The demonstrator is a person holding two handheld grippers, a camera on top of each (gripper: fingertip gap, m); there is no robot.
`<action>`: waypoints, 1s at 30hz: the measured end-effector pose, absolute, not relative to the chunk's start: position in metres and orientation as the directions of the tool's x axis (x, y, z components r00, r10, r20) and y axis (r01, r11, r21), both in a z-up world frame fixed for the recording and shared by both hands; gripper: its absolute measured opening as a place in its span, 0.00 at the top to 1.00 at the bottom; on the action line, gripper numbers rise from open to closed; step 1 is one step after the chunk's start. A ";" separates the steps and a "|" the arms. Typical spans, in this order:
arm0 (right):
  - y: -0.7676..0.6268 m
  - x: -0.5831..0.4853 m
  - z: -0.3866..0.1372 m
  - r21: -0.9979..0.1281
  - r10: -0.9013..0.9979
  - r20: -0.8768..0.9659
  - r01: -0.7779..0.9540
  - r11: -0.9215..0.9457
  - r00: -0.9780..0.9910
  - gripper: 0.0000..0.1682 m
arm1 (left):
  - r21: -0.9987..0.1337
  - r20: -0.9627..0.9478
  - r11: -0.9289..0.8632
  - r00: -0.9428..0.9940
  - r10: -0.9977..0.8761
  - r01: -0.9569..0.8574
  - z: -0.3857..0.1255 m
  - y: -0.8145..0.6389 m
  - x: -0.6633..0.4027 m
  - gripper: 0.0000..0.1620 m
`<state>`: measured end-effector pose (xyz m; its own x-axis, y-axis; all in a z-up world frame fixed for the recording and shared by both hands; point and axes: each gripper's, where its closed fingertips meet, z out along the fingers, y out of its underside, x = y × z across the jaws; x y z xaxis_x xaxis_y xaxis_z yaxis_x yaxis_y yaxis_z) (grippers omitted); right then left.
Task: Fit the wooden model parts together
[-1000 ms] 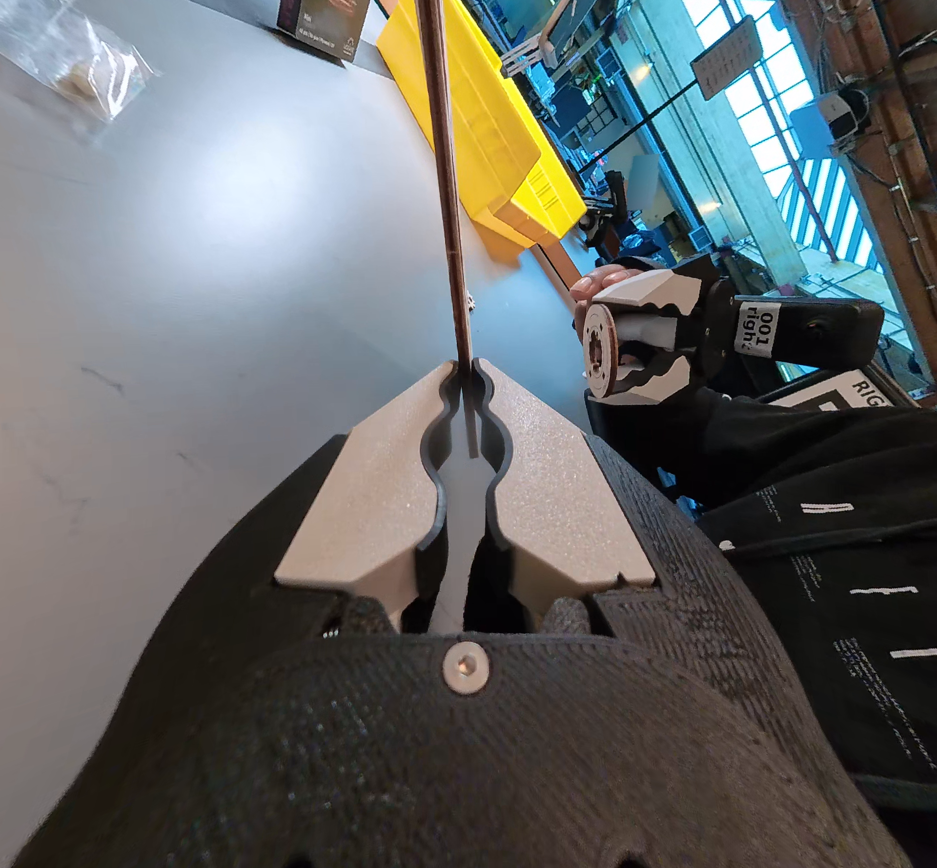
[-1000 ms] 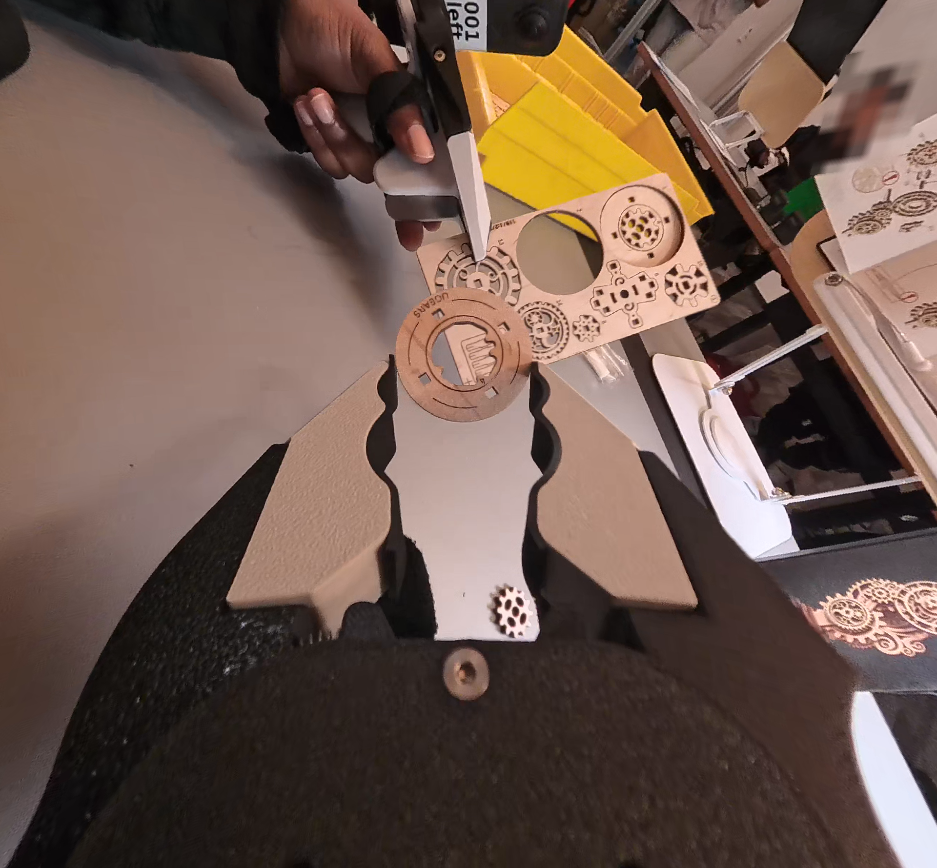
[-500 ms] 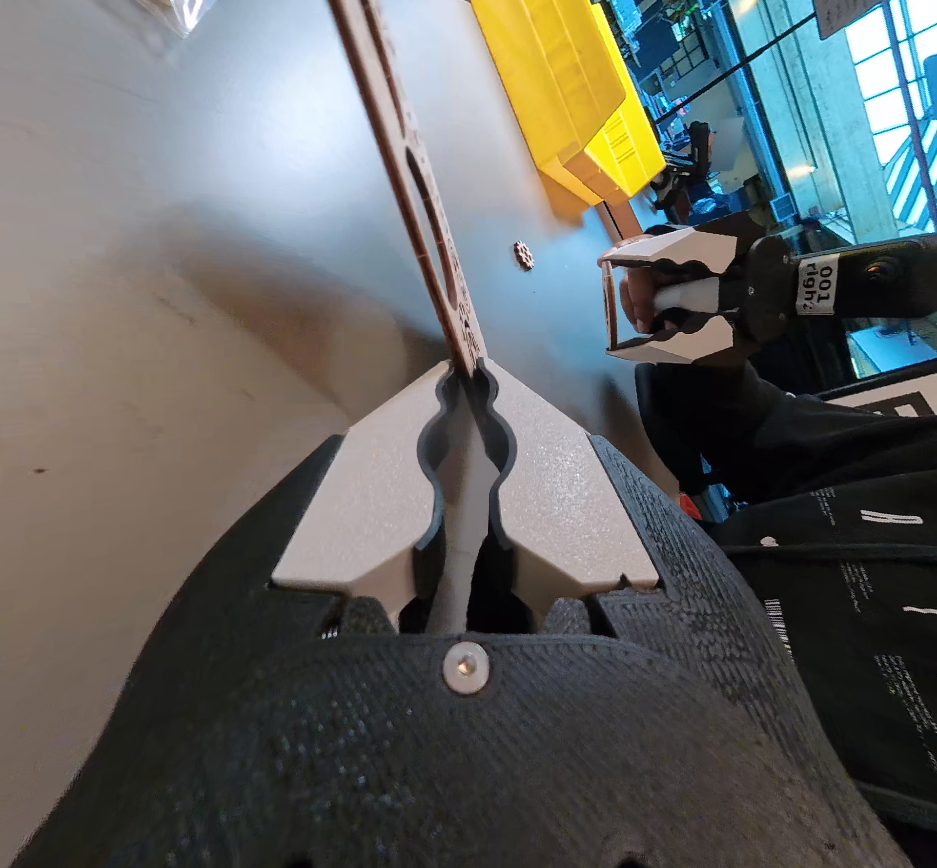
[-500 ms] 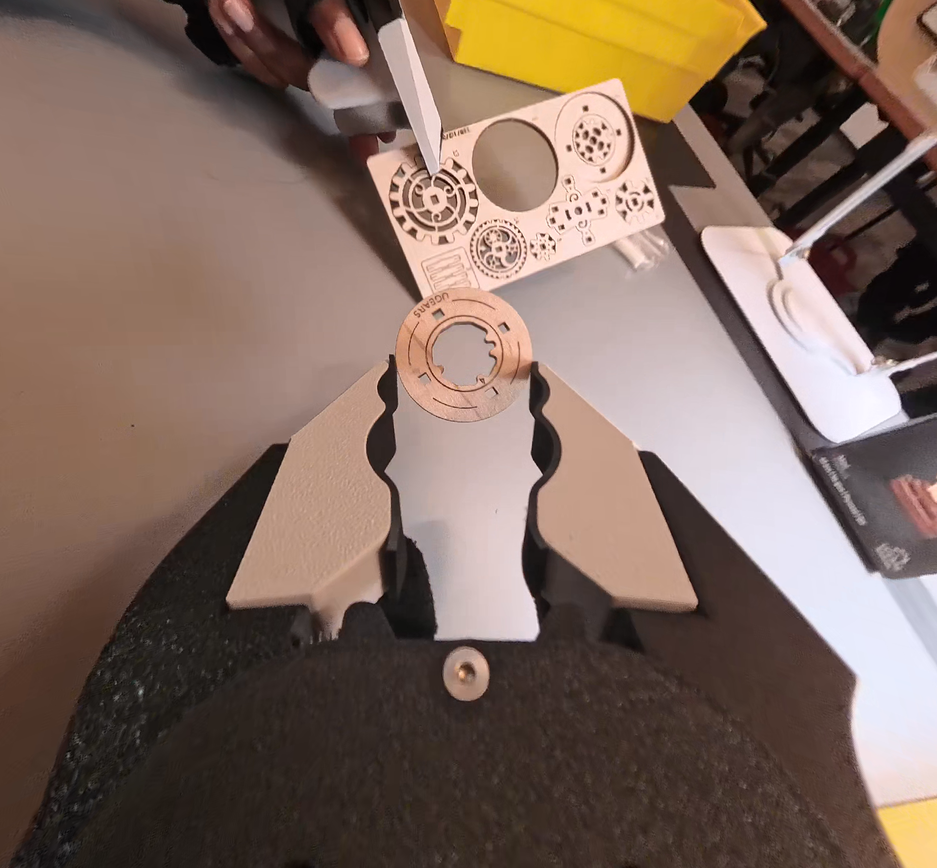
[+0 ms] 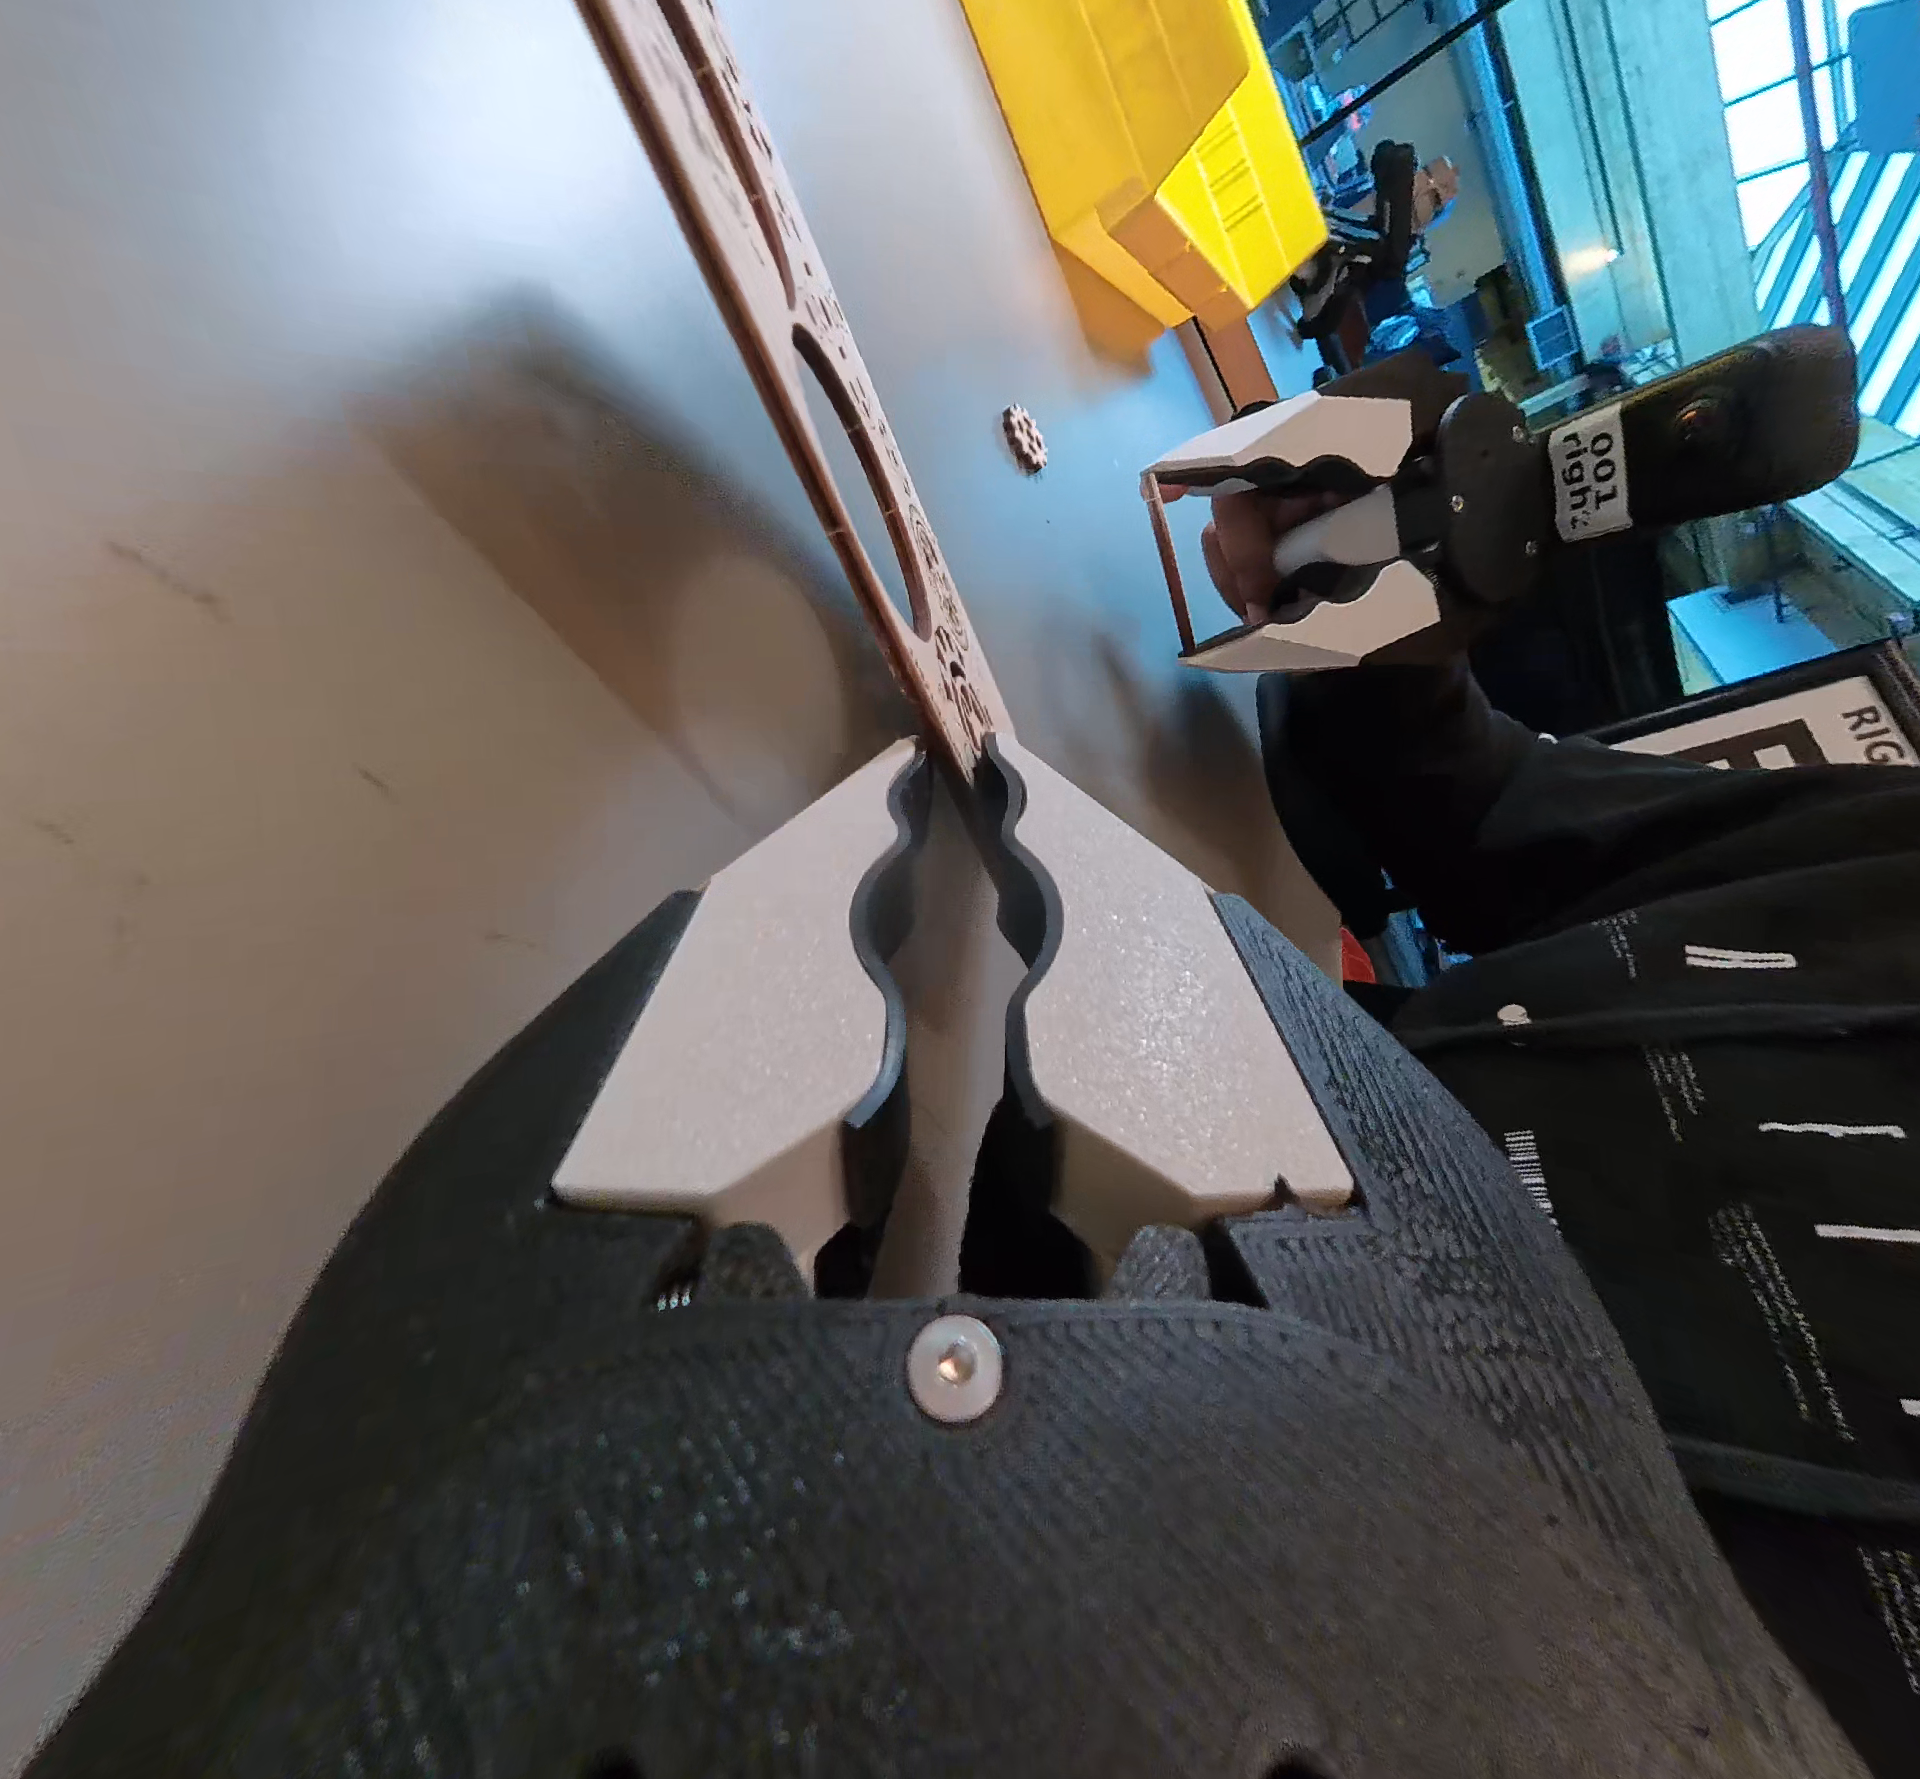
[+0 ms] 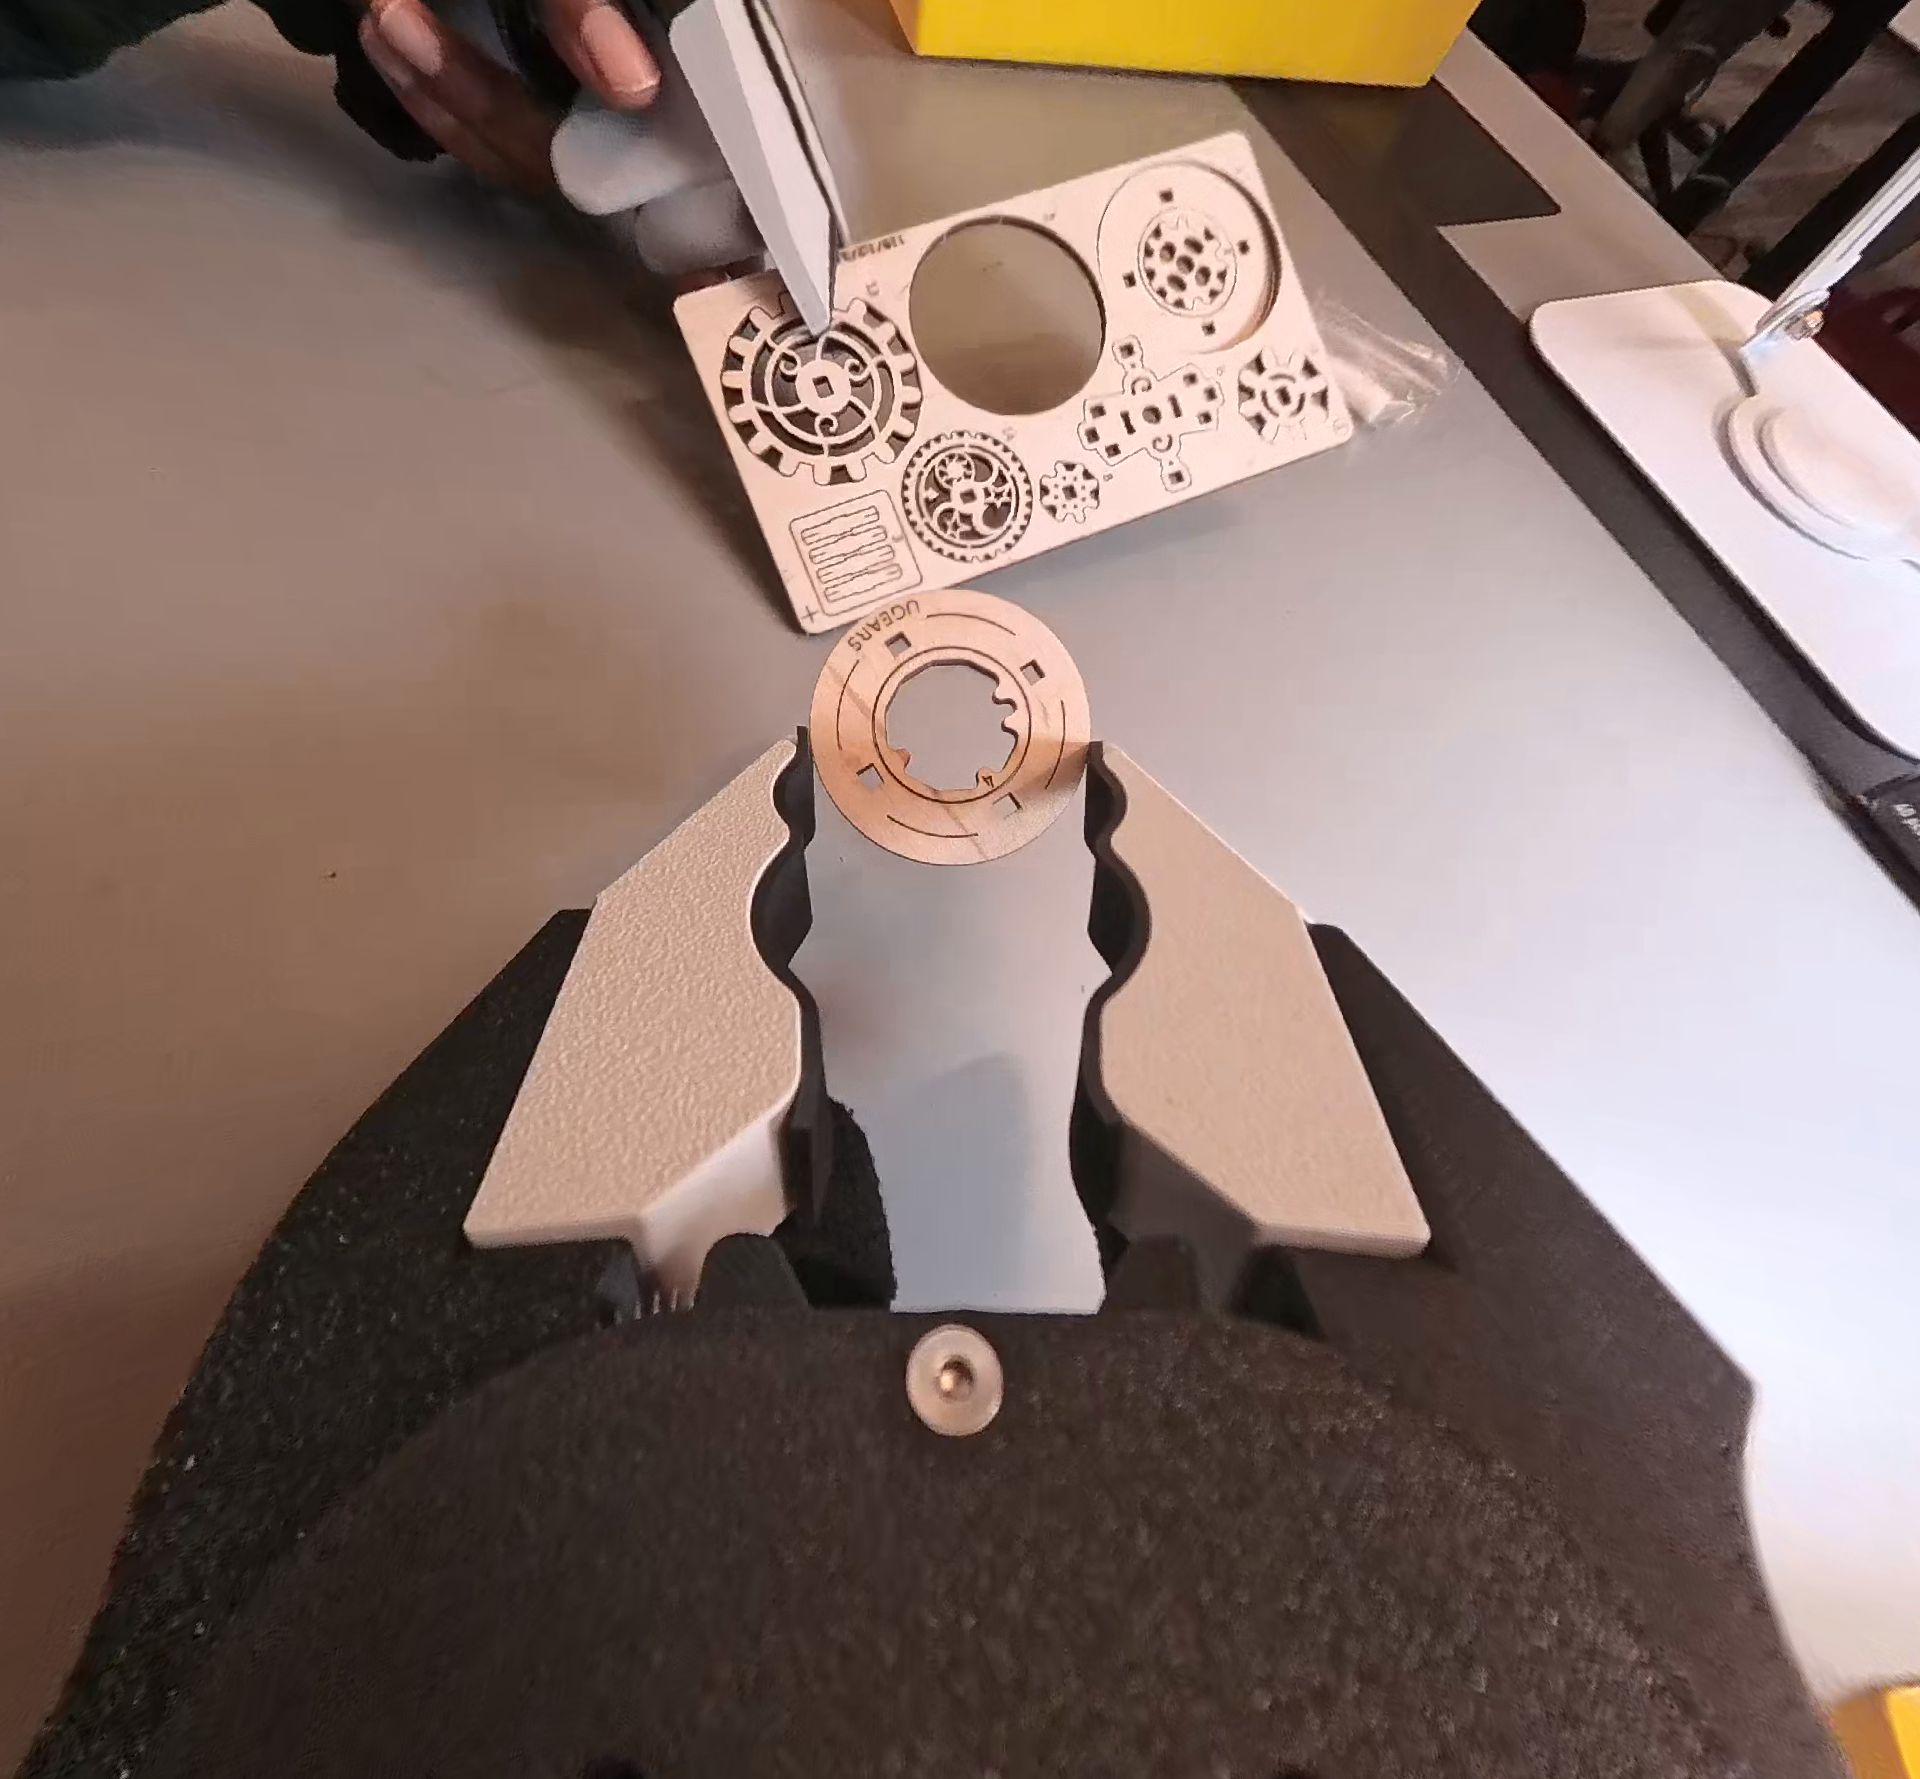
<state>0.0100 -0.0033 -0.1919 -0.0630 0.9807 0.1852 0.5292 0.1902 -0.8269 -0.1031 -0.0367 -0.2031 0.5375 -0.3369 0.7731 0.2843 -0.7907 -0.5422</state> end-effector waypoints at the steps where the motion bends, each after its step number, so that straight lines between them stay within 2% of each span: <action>1: -0.003 0.010 -0.193 -0.829 0.982 0.176 0.528 0.183 -0.064 0.70 | -0.538 0.774 -0.795 0.538 -0.334 0.280 -0.205 -0.037 -0.102 0.95; 7: -0.002 0.011 -0.197 -0.837 0.989 0.132 0.528 0.144 -0.059 0.70 | -0.557 0.743 -0.786 0.584 -0.327 0.267 -0.206 -0.035 -0.102 0.89; 11: -0.002 0.011 -0.197 -0.838 0.989 0.132 0.526 0.144 -0.062 0.70 | -0.624 0.620 -0.753 0.719 -0.313 0.210 -0.207 -0.033 -0.121 0.80; 13: -0.003 0.011 -0.196 -0.840 0.989 0.131 0.523 0.145 -0.064 0.70 | -0.652 0.580 -0.732 0.753 -0.310 0.201 -0.203 -0.033 -0.131 0.79; 18: -0.004 0.010 -0.197 -0.840 0.989 0.134 0.522 0.150 -0.069 0.70 | -0.685 0.565 -0.690 0.769 -0.301 0.233 -0.195 -0.029 -0.141 0.80; 24: -0.005 0.009 -0.196 -0.841 0.988 0.135 0.520 0.151 -0.068 0.70 | -0.656 0.538 -0.736 0.787 -0.302 0.166 -0.211 -0.033 -0.131 0.82; 30: -0.007 0.008 -0.196 -0.841 0.988 0.134 0.518 0.153 -0.074 0.70 | -0.663 0.491 -0.741 0.807 -0.327 0.103 -0.218 -0.032 -0.118 0.97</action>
